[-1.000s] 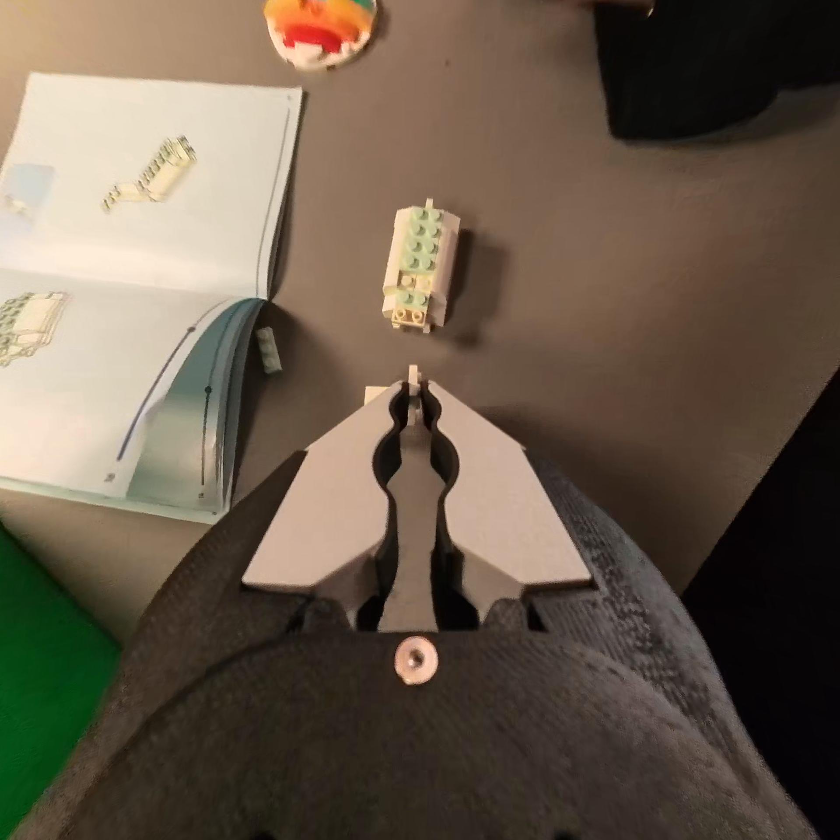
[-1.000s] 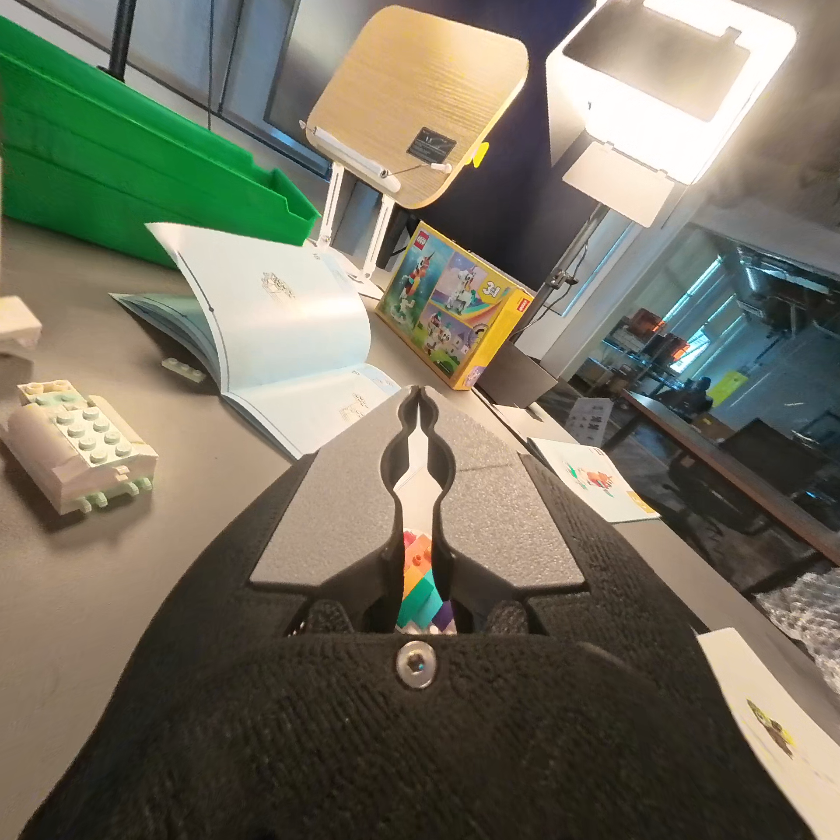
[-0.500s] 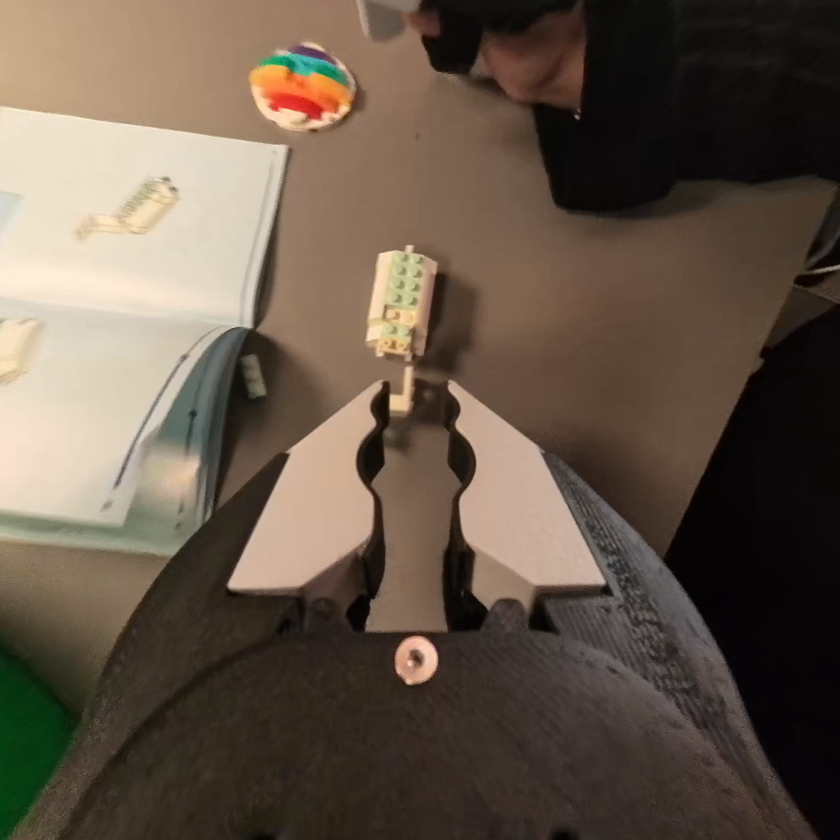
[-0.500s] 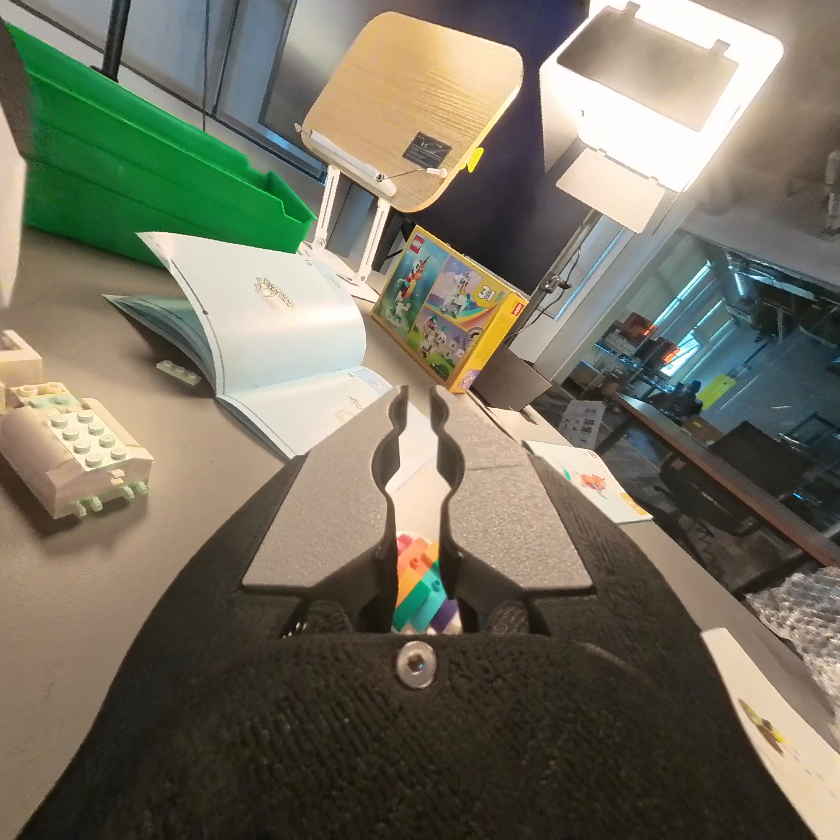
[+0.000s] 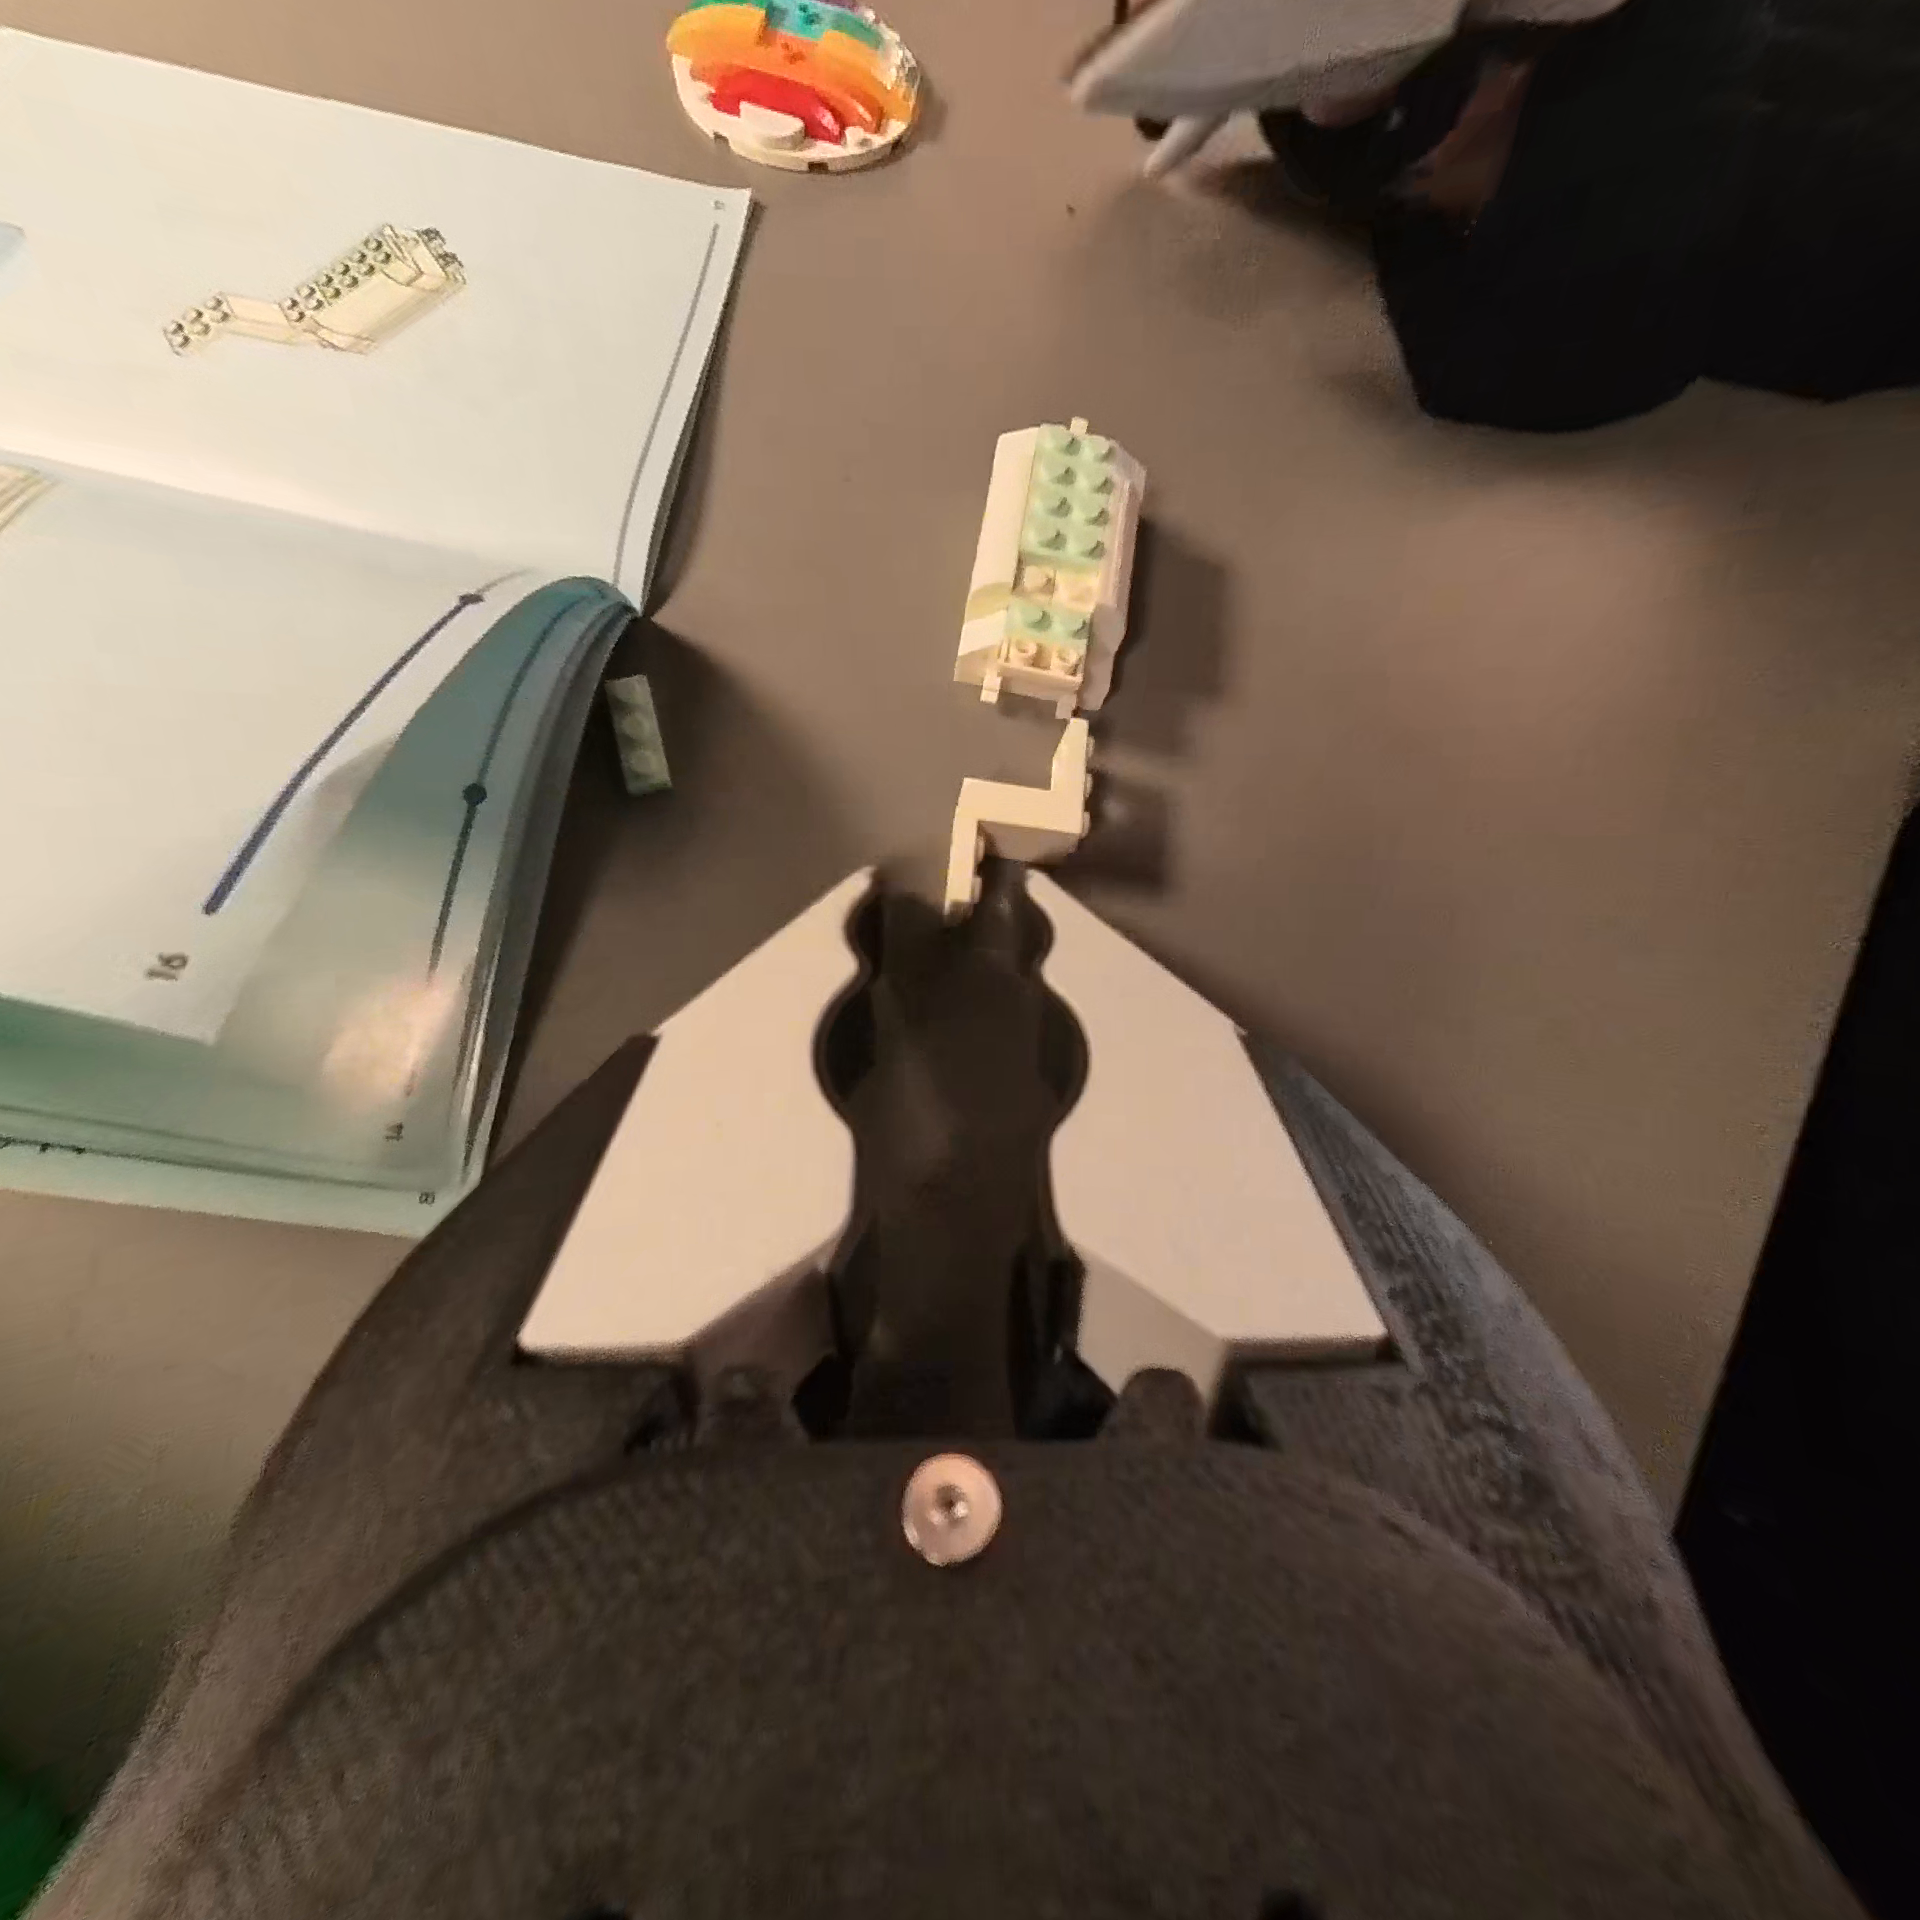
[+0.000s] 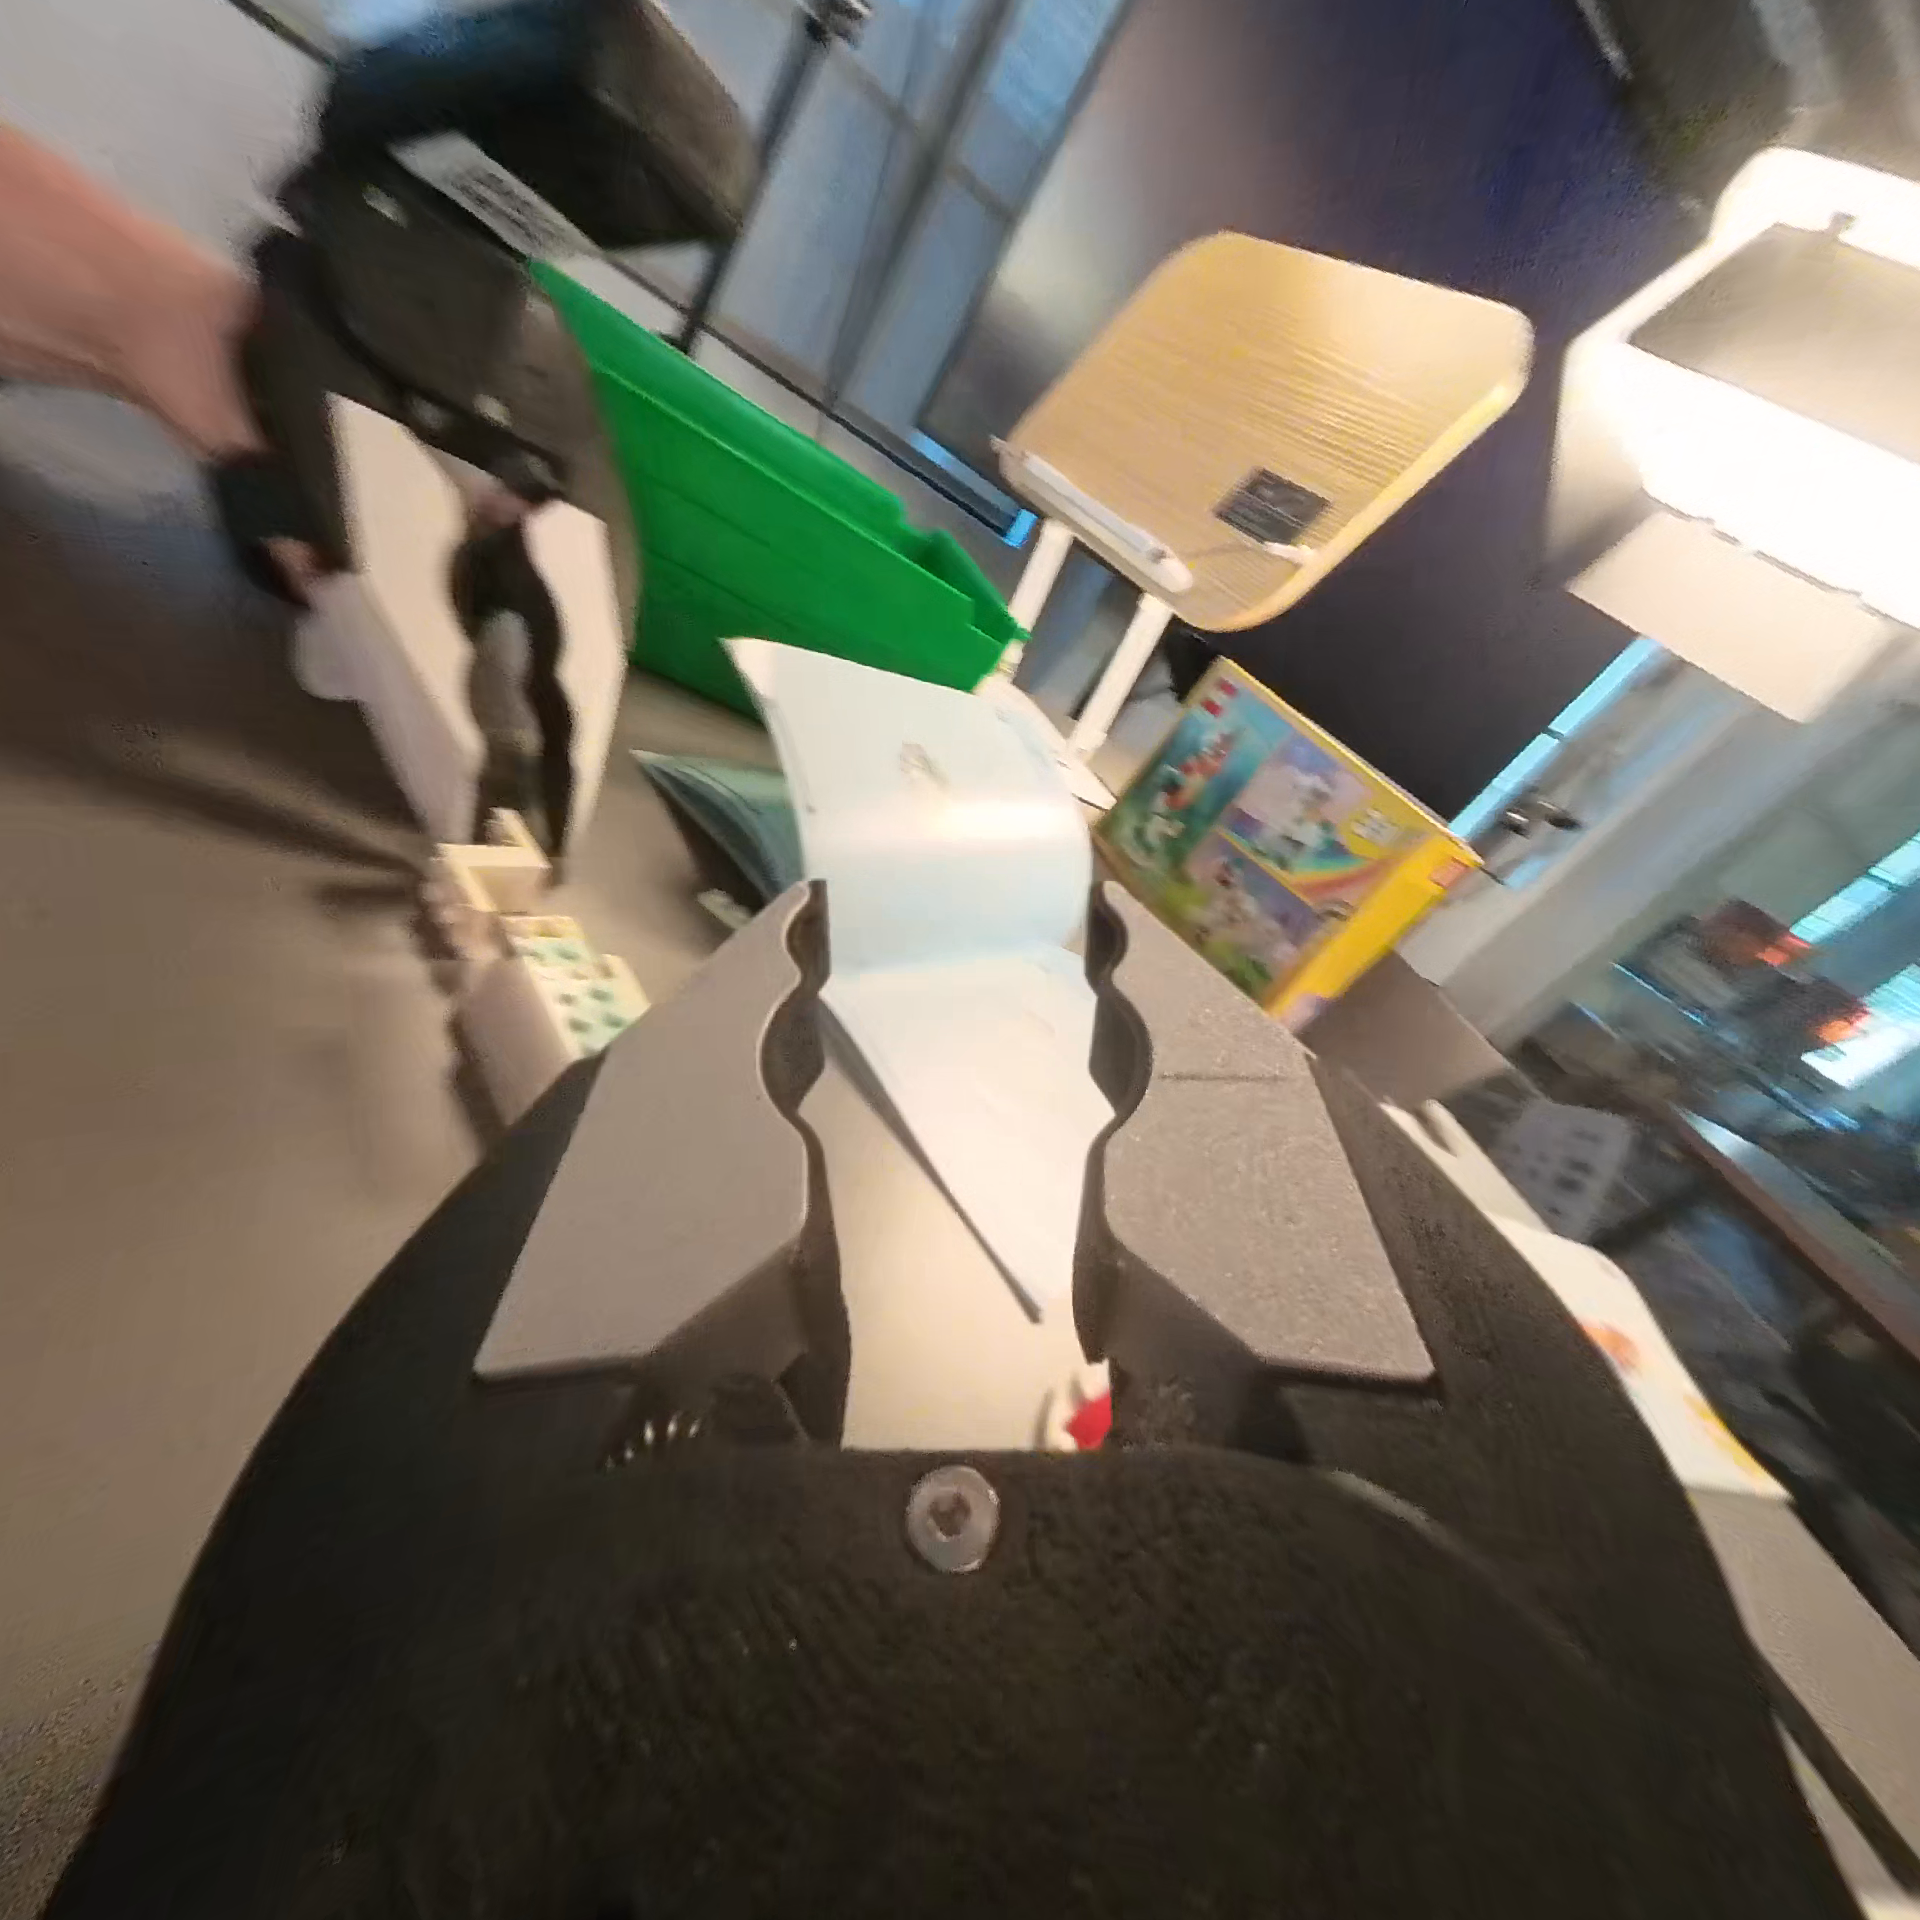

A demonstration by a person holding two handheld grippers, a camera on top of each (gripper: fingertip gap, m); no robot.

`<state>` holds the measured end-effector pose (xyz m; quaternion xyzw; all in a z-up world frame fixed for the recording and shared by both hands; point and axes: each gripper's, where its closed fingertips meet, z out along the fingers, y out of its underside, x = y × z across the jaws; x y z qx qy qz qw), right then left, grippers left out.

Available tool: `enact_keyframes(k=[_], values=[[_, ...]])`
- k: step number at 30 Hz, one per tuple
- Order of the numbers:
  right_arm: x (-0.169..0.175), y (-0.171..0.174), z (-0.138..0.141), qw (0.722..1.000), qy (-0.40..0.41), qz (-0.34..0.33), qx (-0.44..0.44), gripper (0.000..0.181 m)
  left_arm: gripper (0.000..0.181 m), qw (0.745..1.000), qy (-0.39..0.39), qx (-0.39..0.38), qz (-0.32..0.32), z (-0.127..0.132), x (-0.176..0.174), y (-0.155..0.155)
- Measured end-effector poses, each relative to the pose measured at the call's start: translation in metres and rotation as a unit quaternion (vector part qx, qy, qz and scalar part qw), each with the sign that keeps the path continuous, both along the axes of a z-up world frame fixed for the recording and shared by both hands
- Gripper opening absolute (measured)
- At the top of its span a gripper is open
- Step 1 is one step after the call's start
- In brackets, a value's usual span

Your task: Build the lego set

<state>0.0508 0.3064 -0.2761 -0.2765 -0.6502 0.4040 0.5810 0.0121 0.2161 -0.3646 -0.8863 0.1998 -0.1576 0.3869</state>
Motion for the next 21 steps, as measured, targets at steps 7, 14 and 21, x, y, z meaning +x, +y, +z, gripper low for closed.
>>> enact_keyframes(k=[7,14,21], values=[[0.005,-0.044,-0.018,0.99,-0.077,0.116,-0.013,0.048,0.004,0.991,0.059,0.119,0.008,0.022,-0.007,0.007],[0.003,-0.077,-0.023,0.962,-0.167,0.189,-0.104,0.038,0.003,0.894,0.273,0.355,-0.026,0.063,0.008,0.005],[0.006,-0.082,-0.034,0.975,-0.141,0.17,0.013,0.016,0.004,0.888,0.284,0.357,-0.051,0.06,0.022,0.007]])
